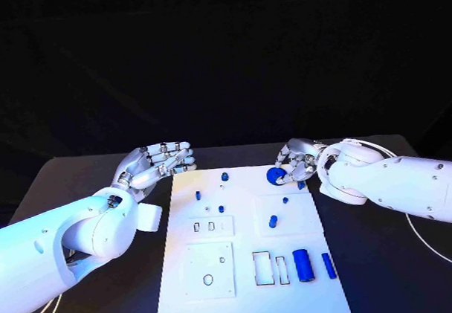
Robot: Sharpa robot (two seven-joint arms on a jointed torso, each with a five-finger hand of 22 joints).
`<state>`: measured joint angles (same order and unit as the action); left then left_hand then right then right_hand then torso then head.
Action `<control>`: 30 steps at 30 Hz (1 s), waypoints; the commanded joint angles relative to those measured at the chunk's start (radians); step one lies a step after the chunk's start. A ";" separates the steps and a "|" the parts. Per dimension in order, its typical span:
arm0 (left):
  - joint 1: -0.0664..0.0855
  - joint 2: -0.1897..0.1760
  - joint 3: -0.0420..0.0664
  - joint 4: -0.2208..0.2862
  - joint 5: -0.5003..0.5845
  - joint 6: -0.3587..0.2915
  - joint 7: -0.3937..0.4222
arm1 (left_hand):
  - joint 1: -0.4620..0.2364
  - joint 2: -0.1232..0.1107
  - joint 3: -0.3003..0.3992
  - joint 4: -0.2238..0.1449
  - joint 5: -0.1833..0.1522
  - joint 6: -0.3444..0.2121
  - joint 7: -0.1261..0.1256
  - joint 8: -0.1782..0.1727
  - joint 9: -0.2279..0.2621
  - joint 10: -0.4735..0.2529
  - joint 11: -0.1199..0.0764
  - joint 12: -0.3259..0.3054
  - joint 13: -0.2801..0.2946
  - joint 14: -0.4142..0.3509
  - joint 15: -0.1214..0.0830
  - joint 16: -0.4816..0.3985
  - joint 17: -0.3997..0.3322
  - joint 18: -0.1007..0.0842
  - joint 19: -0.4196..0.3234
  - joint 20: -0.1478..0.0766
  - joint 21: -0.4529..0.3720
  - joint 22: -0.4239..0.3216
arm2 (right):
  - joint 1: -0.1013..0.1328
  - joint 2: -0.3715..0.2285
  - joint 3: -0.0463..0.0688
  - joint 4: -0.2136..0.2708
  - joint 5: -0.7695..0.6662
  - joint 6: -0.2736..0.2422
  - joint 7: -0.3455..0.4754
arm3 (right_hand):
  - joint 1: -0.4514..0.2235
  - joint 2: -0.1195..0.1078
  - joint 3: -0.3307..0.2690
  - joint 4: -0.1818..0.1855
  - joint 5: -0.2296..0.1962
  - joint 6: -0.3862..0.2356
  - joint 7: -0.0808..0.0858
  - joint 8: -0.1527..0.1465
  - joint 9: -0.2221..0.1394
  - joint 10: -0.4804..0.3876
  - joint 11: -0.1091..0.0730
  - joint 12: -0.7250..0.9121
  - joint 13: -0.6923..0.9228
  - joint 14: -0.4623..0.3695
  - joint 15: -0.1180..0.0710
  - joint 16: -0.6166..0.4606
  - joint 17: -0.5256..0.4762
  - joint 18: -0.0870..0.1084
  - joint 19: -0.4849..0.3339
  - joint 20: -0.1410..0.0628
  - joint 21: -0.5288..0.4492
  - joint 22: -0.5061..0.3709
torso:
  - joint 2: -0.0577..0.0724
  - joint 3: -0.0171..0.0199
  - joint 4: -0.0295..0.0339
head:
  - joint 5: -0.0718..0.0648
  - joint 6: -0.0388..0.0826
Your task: Assemble the parts on the task board
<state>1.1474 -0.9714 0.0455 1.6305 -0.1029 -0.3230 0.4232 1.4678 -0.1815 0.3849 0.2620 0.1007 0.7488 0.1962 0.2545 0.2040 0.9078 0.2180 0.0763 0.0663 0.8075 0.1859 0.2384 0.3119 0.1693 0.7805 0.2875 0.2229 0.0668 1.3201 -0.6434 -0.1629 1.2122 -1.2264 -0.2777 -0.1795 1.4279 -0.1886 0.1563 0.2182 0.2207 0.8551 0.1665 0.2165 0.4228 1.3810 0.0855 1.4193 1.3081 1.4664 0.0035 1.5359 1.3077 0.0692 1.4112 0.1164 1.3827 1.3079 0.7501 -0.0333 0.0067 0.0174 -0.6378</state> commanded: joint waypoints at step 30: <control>0.001 0.004 0.001 -0.002 0.003 0.030 0.006 | 0.003 0.010 -0.005 -0.001 -0.001 -0.005 0.072 0.000 0.000 -0.004 0.002 -0.001 0.000 0.000 -0.003 -0.005 -0.001 0.011 0.000 0.000 -0.001 0.002 | -0.009 0.003 -0.002 0.043 -0.122 -0.114 -0.012 | 0.031 0.006 0.216 -0.001 0.006 0.118 -0.036 0.058 0.006 0.042 -0.035 0.028 0.073 0.087 -0.020 0.012 0.184 -0.018 0.029 -0.023 0.034 0.069 | -0.001 0.0004 -0.0002 | 0.002 0.000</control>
<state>1.1474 -0.9697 0.0455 1.6271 -0.1021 -0.3142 0.4212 1.4679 -0.1815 0.3850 0.2620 0.1007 0.7489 0.1963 0.2545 0.2038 0.9079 0.2179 0.0763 0.0664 0.8075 0.1859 0.2384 0.3120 0.1693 0.7806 0.2875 0.2229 0.0670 1.3107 -0.6392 -0.1649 1.2460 -1.3019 -0.3357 -0.1897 1.4686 -0.1872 0.3694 0.2153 0.2232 0.9309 0.1518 0.2481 0.4160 1.4187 0.0482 1.4424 1.3077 1.4684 -0.0095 1.5438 1.3073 0.0691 1.4380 0.0967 1.4115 1.3075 0.7500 -0.0330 0.0069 0.0182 -0.6394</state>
